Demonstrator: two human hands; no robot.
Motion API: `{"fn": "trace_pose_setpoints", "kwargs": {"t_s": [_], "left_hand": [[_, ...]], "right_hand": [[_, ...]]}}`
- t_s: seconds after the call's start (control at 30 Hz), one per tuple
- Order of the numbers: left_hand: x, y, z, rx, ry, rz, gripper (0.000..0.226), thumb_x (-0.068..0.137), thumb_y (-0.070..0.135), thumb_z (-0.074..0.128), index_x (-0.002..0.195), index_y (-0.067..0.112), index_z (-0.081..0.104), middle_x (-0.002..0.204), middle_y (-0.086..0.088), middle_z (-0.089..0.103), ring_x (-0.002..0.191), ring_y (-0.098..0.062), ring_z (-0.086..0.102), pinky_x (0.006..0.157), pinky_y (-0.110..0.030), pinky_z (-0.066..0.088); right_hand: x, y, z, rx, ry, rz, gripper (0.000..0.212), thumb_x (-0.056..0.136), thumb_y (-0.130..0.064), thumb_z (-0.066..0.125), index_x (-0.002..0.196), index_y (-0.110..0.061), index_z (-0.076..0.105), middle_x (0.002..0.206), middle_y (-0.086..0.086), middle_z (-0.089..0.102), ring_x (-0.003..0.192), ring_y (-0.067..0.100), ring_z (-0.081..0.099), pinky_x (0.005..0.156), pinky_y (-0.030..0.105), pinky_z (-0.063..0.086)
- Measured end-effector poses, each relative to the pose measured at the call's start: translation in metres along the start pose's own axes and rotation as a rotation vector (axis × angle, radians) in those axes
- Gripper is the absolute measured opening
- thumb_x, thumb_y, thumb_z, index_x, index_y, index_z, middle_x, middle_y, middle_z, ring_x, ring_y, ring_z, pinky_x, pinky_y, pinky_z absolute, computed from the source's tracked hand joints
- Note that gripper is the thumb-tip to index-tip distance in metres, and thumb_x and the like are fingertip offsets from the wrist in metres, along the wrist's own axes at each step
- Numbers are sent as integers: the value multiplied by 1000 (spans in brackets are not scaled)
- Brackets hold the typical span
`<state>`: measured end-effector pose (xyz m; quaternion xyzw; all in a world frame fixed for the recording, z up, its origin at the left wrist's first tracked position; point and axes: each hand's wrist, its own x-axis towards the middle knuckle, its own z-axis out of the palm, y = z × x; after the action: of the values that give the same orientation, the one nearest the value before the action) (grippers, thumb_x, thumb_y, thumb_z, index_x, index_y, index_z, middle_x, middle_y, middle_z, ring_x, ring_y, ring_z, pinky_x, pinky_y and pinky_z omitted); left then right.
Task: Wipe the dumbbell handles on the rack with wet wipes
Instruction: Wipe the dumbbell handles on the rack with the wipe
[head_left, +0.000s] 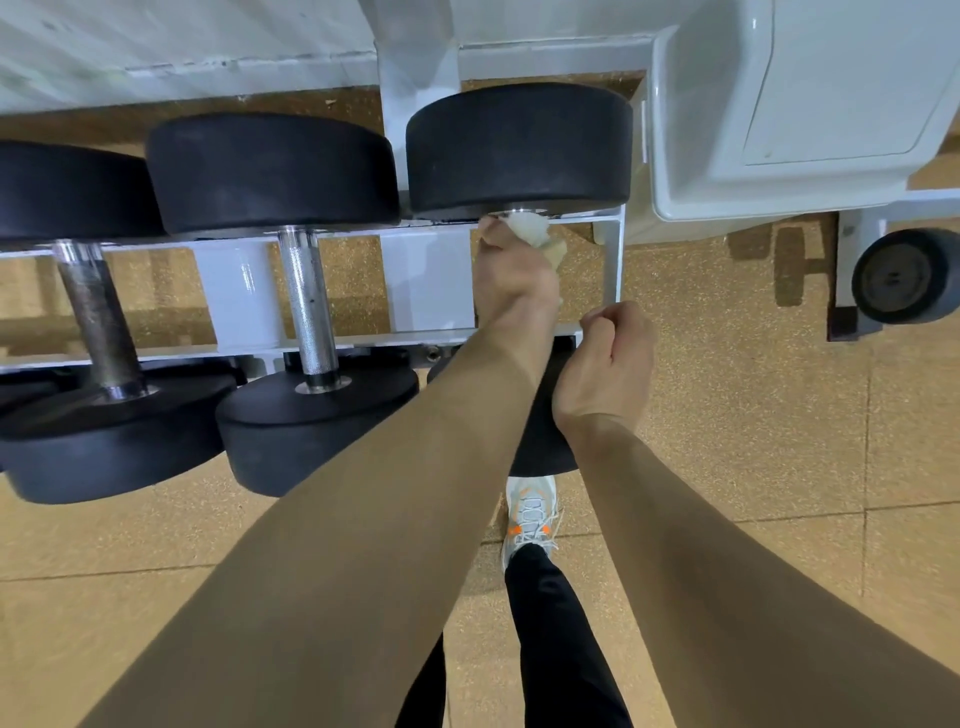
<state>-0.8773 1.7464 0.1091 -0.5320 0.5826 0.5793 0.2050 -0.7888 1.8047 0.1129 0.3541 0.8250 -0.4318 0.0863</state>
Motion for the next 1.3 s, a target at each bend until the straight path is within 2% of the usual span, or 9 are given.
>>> {"fn": "trace_pose_setpoints", "kwargs": {"t_s": [0.2, 0.33, 0.43, 0.63, 0.7, 0.8, 1.07, 1.2, 1.3], "left_hand": [[4, -33, -13, 188, -160, -66, 65, 103, 58, 5, 147, 20, 36, 127, -9, 62, 114, -32, 60, 99, -43, 47], [15, -27, -15, 111, -209, -78, 48, 109, 37, 20, 143, 12, 42, 116, -16, 67, 105, -34, 64, 80, -43, 55], [36, -23, -19, 90, -214, -136, 46, 110, 25, 25, 146, 5, 46, 144, -17, 54, 131, -34, 53, 107, -40, 46], [61, -22, -22, -15, -270, -240, 50, 104, 37, 25, 113, 8, 65, 77, -6, 67, 76, -24, 62, 72, -33, 53], [58, -8, -18, -39, -234, -76, 51, 107, 33, 27, 141, 5, 52, 112, -11, 65, 105, -29, 62, 89, -40, 49], [43, 7, -6, -33, -121, 17, 49, 110, 28, 24, 146, 3, 46, 146, -16, 52, 134, -32, 51, 88, -34, 45], [9, -36, -6, 108, -99, -7, 59, 109, 46, 9, 127, 10, 53, 127, -14, 65, 117, -32, 61, 103, -37, 45], [34, -25, -17, 56, -188, -163, 47, 110, 23, 20, 131, 1, 55, 107, -18, 69, 87, -31, 67, 80, -38, 57], [45, -23, -20, 84, -194, -252, 39, 107, 26, 26, 106, 8, 60, 96, -9, 67, 83, -24, 68, 78, -32, 58]], "right_hand": [[0, -1, 1, -24, -28, -14, 27, 84, -31, 32, 89, -19, 55, 107, 4, 57, 80, -4, 44, 78, 31, 31], [-1, -3, 1, -21, -35, -19, 26, 83, -30, 32, 88, -19, 55, 106, 4, 57, 78, -2, 46, 75, 30, 30], [0, -4, 1, -17, -39, -9, 27, 82, -30, 32, 88, -18, 57, 104, 3, 57, 79, -2, 47, 74, 29, 30], [1, 0, 2, -3, -41, -9, 29, 81, -30, 32, 86, -16, 58, 101, 3, 59, 81, 2, 49, 75, 31, 33], [2, 1, 2, 4, -41, -9, 28, 81, -30, 32, 85, -17, 57, 100, 3, 59, 81, 2, 50, 75, 31, 34], [1, 0, 3, 2, -28, -4, 28, 81, -30, 32, 85, -17, 57, 100, 3, 59, 80, 5, 49, 75, 31, 34], [0, -3, 0, -57, -16, 4, 31, 82, -32, 31, 88, -17, 58, 105, 4, 60, 85, 19, 49, 79, 34, 36], [0, -4, 1, -31, -10, -2, 29, 82, -29, 32, 86, -18, 58, 102, 5, 61, 86, 19, 50, 83, 37, 42], [1, -2, 1, -23, -14, 3, 25, 83, -29, 32, 82, -21, 55, 101, 5, 61, 82, 16, 49, 81, 36, 40]]}}
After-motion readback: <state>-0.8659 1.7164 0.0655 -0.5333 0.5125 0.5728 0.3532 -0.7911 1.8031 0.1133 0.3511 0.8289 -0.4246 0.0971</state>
